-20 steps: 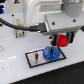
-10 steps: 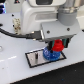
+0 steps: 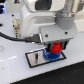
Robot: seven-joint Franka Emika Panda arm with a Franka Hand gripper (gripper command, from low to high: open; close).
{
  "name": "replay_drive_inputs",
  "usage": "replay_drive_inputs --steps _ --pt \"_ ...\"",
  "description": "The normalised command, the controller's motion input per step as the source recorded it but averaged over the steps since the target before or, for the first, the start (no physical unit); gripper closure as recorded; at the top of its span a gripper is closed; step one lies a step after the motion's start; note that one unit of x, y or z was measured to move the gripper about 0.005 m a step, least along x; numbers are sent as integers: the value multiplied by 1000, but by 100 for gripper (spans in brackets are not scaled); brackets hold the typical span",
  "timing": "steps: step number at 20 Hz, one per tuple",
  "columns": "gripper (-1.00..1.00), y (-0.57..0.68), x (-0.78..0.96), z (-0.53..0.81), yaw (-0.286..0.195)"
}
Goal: Insert the blue gear onto the right peg, followed by the red gear
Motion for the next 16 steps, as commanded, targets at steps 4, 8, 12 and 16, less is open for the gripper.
replay_drive_inputs --steps 4,8,12,16 --pt "100 8 20 255 0" --pt "100 5 44 85 0" --pt "100 1 8 110 0" --pt "100 1 14 91 0"
